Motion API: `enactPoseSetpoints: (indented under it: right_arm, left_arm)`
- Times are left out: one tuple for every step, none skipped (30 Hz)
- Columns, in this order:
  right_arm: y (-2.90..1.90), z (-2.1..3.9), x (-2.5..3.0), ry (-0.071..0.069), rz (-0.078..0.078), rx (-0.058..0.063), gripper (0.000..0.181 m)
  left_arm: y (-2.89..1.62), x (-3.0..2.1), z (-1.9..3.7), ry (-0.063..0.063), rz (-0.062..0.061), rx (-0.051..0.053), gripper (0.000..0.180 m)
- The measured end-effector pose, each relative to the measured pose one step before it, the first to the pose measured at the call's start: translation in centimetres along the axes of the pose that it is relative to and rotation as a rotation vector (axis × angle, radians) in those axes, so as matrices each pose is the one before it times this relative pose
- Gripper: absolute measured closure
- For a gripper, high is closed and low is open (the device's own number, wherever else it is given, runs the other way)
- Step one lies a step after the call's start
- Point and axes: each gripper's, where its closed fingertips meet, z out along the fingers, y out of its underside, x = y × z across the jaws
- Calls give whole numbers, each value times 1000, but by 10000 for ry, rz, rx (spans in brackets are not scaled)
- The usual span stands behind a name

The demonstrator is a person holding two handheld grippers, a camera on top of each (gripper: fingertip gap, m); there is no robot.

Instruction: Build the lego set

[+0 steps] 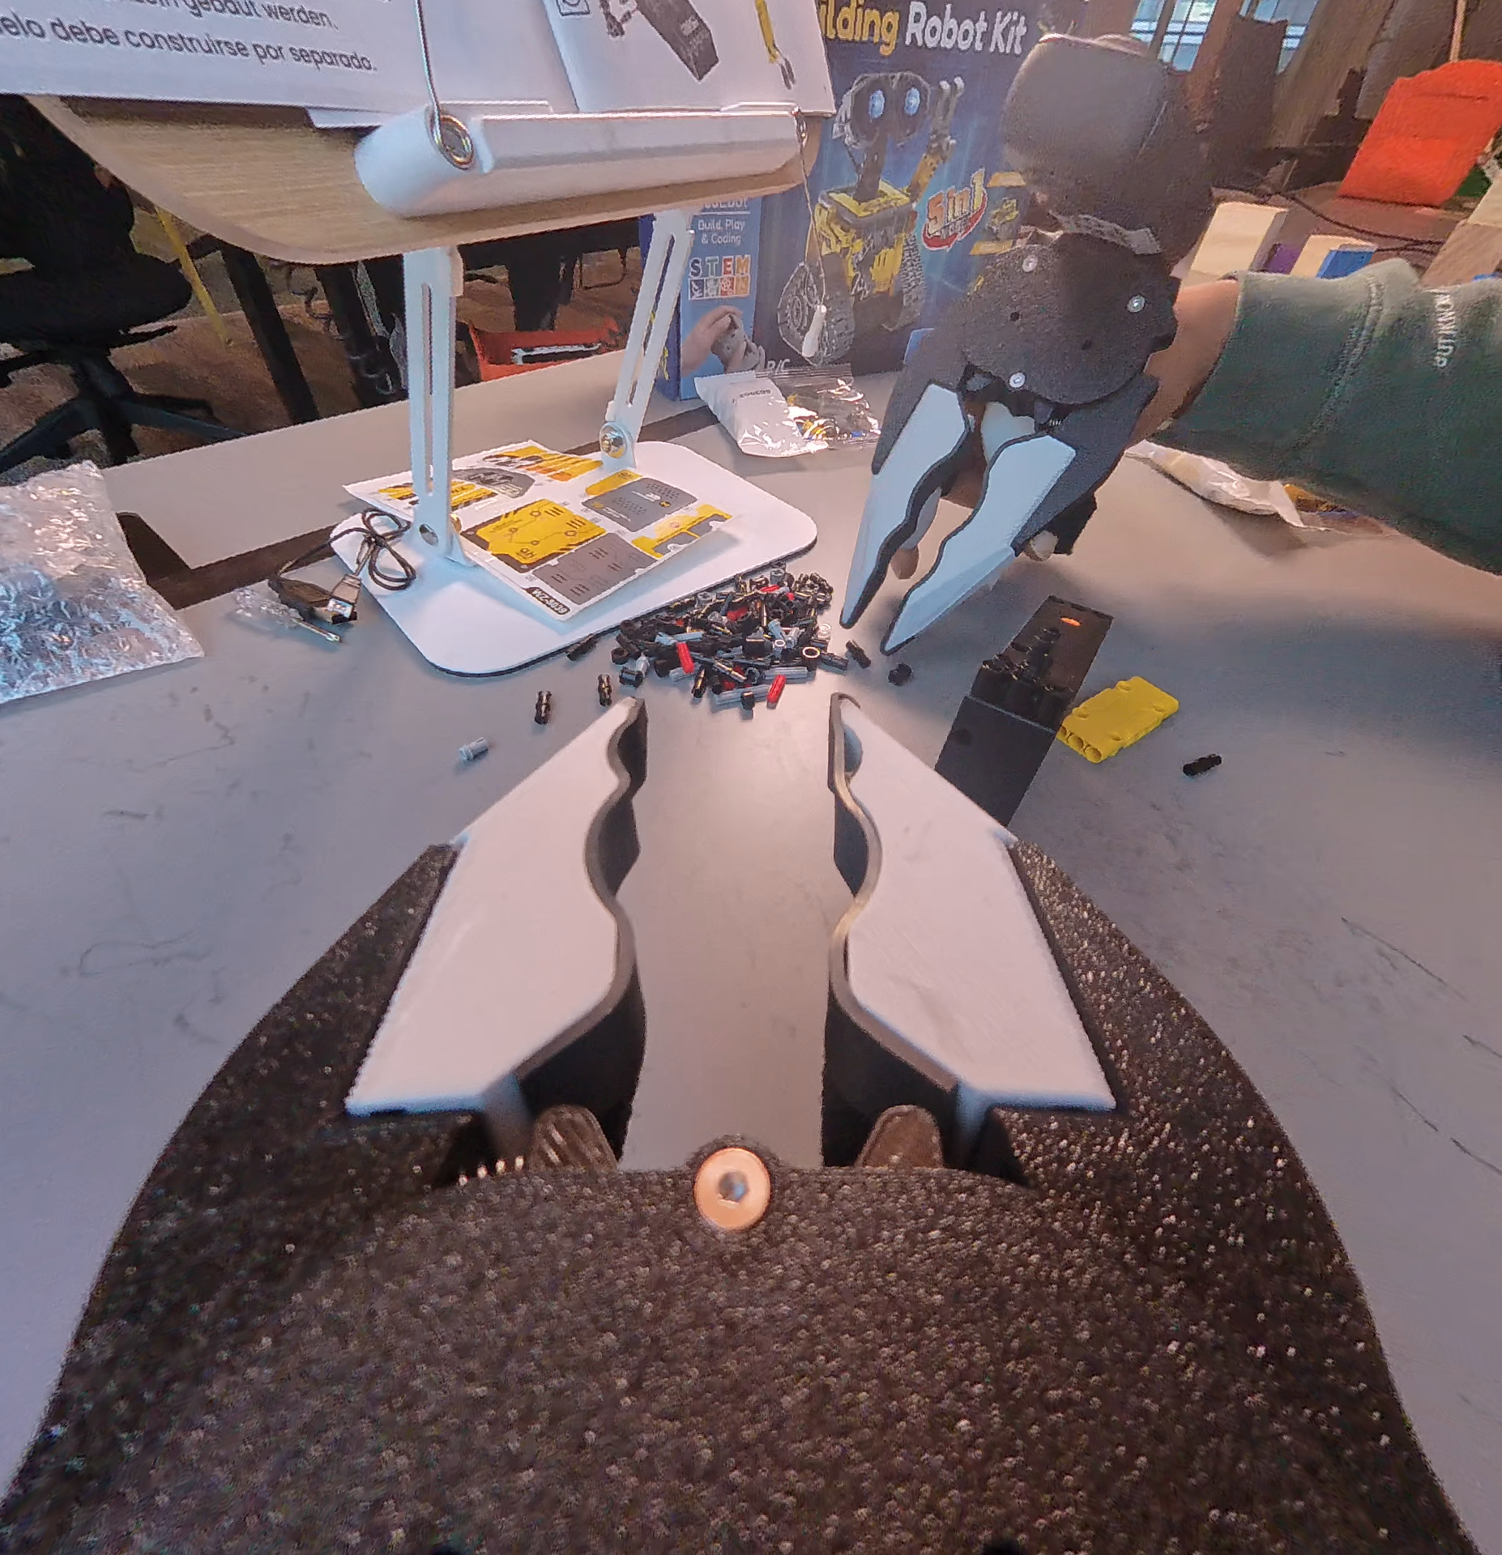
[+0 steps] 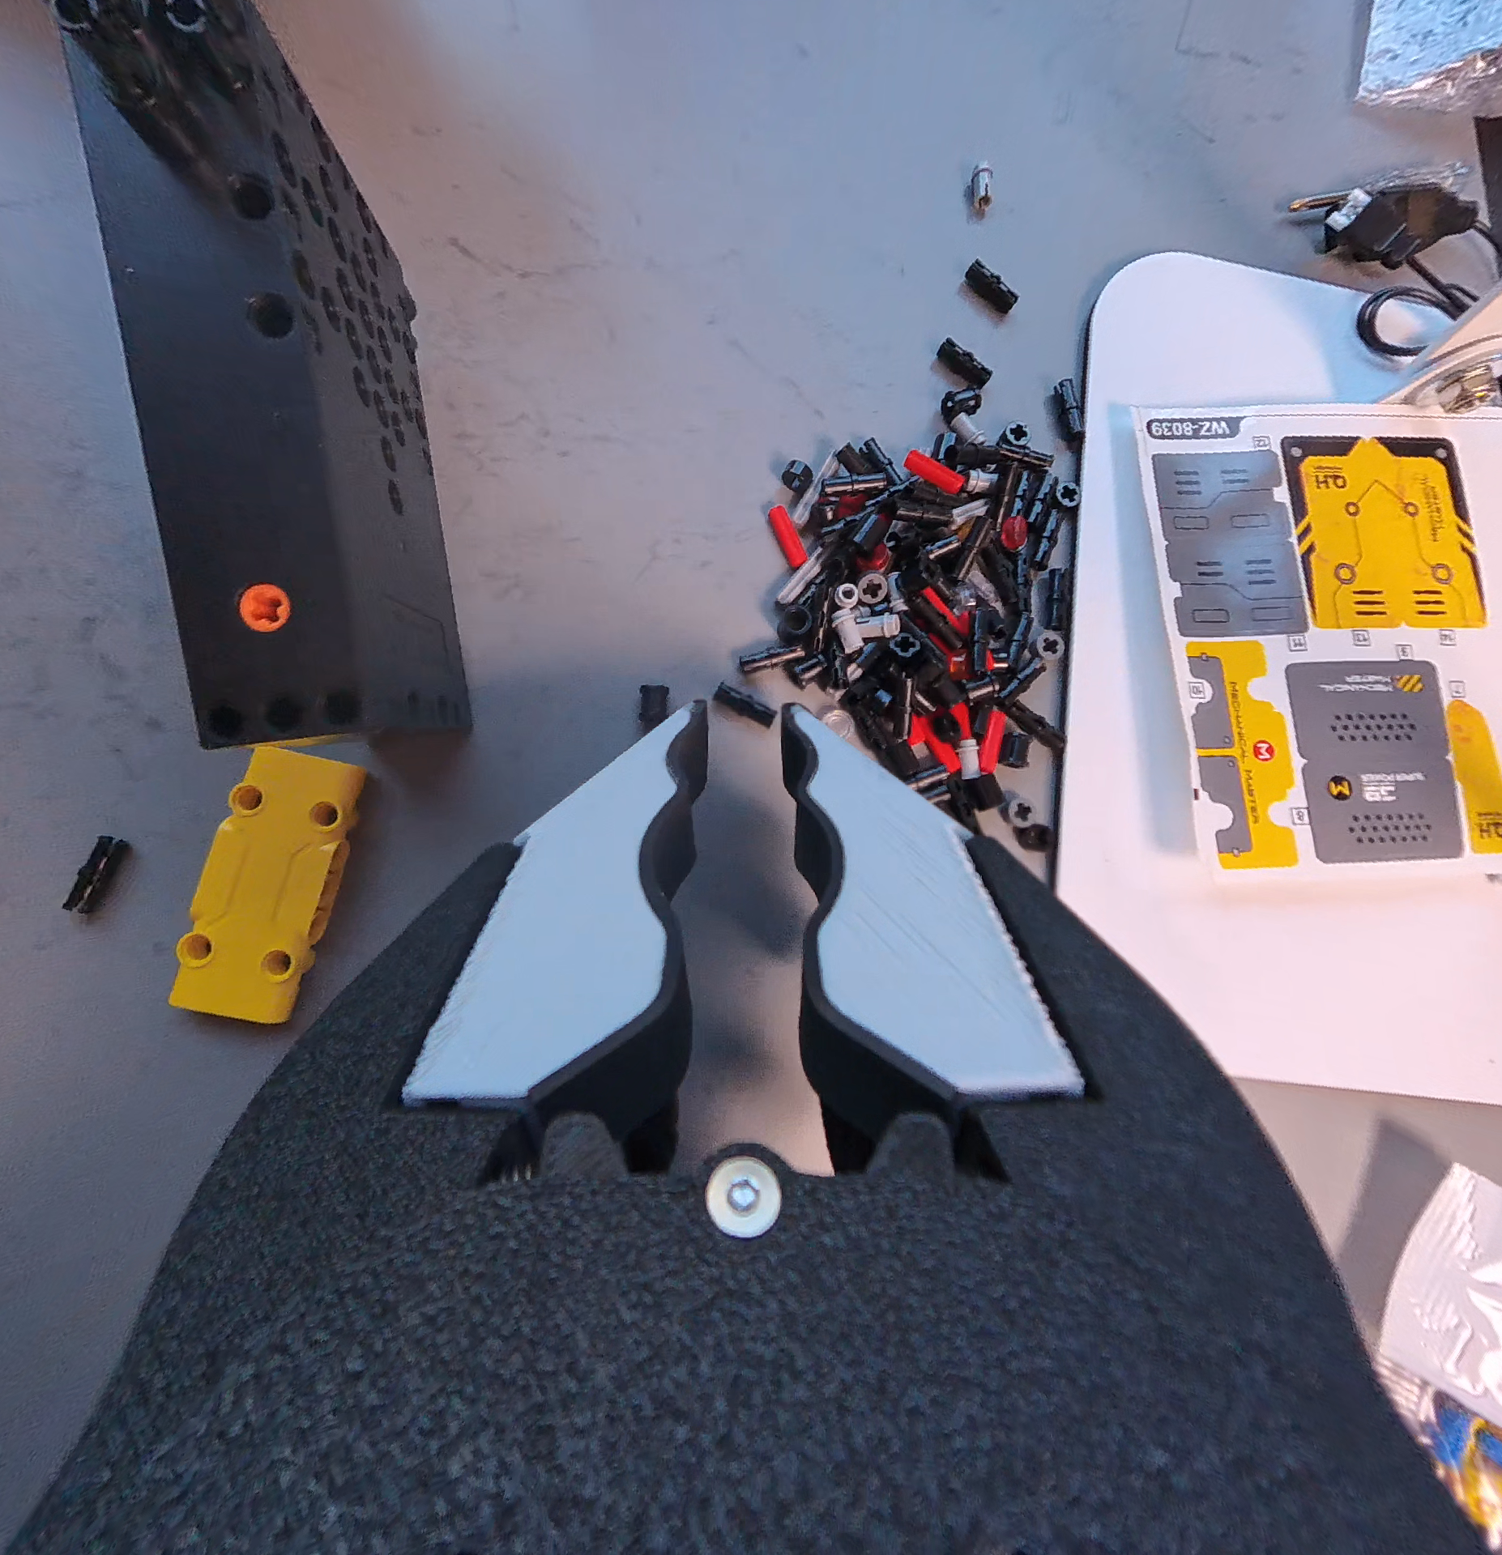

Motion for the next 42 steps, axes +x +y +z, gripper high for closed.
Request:
enactPoseSetpoints:
  right_arm:
    - [-63, 129, 123, -66, -24, 13, 165]
    - [-90, 84, 150, -26, -24, 33, 164]
    - [-69, 60, 44, -87, -11, 16, 164]
    - [2, 67, -71, -140, 5, -27, 164]
    - [44, 82, -86, -119, -5, -38, 164]
    - [157, 98, -142, -131, -10, -96, 164]
    - [265, 93, -138, -109, -14, -149, 164]
    - [268, 49, -235, -153, -9, -123, 167]
    - [-29, -69, -316, -188, 29, 59, 170]
    - [28, -77, -115, -69, 0, 9, 170]
    - [38, -81, 152, 94, -50, -4, 170]
    - [-19, -68, 127, 38, -23, 23, 170]
    - [-116, -19, 110, -9, 55, 75, 170]
    - [-111, 48, 93, -38, 73, 61, 170]
    - [-60, 138, 55, -48, 29, 17, 170]
    - [-3, 192, -13, -64, 9, -15, 170]
    - [37, 202, -12, -39, -4, -58, 172]
    - [-158, 30, 42, 18, -21, 46, 177]
    - [38, 75, 112, 81, -44, -74, 181]
    - [-23, 37, 75, 94, -64, -26, 181]
    - [12, -15, -10, 40, -4, -27, 181]
    - [36, -44, -64, 5, 2, -4, 181]
    - [72, -97, -120, -6, 16, 21, 181]
    - [60, -196, -83, 36, 55, 67, 181]
    - [17, -327, -57, 68, 77, 117, 181]
    - [12, -453, -99, 74, 76, 127, 181]
    - [10, -556, -91, 122, 46, 124, 181]
    - [16, -592, -80, 140, 29, 105, 181]
    - [40, -569, -129, 105, 38, 78, 181]
    - [30, -506, -115, 106, 32, 67, 181]
    - [23, -427, -110, 110, 3, 66, 181]
    - [30, -358, -98, 98, 2, 50, 181]
    - [51, -294, -91, 76, 27, 29, 181]
    - [66, -221, -74, 62, 37, 27, 181]
    - [57, -138, -37, 66, 42, 23, 181]
    - [128, -29, 46, 85, 66, -21, 181]
    - [134, 88, 169, 133, 95, -46, 181]
    - [82, 197, 146, 114, 107, -26, 181]
    - [8, 299, 14, 43, 136, -14, 181]
    - [-39, 392, 75, 75, 160, -18, 181]
    - [-51, 450, 48, 59, 172, -50, 178]
    - [-161, 481, -4, 26, 186, -27, 176]
  left_arm:
    - [5, -18, 2, 30, -51, 0, 137]
    - [-8, -17, 3, 28, -42, 1, 137]
    - [3, -2, -5, 25, -34, 4, 137]
    - [-11, -9, -6, 22, -29, 6, 137]
    - [-12, -10, -13, 19, -28, 9, 137]
    - [-12, -7, -5, 23, -29, 7, 137]
    - [-9, -5, -18, 28, -32, 7, 137]
    - [-7, -10, -4, 23, -39, 10, 137]
    - [-19, -30, -21, 18, -42, 13, 137]
    - [-23, -25, -16, 15, -41, 16, 137]
    - [-22, -26, -16, 14, -41, 15, 137]
    - [-4, -23, -7, 13, -40, 7, 137]
    - [-9, -30, -4, 11, -39, 2, 137]
    - [-1, -27, 2, 9, -36, 3, 137]
    - [-12, -33, -7, 5, -29, 6, 137]
    - [-14, -20, -15, 0, -21, 11, 137]
    - [-18, -29, -21, -6, -16, 16, 137]
    - [-18, -19, -6, -8, -11, 14, 137]
    - [-6, -7, -8, -4, -7, 6, 137]
    - [10, -10, -2, -1, -3, -1, 137]
    - [3, -3, 7, 1, 0, -4, 137]
    - [5, 8, 1, 1, 3, -3, 137]
    - [0, 4, 4, -1, 6, 0, 137]
    - [-10, 17, -3, 0, 9, 2, 137]
    - [2, 13, -2, 0, 12, 1, 137]
    - [4, 8, -3, -2, 16, 0, 137]
    - [7, 25, 3, -3, 18, -2, 137]
    - [1, 17, 14, -3, 21, -8, 137]
    - [22, 26, 14, -1, 24, -17, 137]
    - [24, 19, 21, -3, 25, -20, 137]
    - [21, 27, 26, -4, 26, -18, 137]
    - [20, 24, 7, -4, 25, -14, 137]
    - [7, 8, 10, -10, 23, -5, 137]
    - [4, 0, -8, -14, 21, 1, 137]
    - [4, 4, 4, -16, 20, 0, 137]
    - [-5, -9, -3, -20, 18, -2, 137]
    - [7, -2, 2, -21, 19, -3, 137]
    - [9, -4, 9, -19, 22, -6, 137]
    - [11, 4, 11, -19, 24, -8, 137]
    - [2, 6, 0, -20, 25, -7, 137]
    - [9, -1, 0, -18, 24, -5, 137]
    - [6, 4, 2, -16, 20, -3, 137]
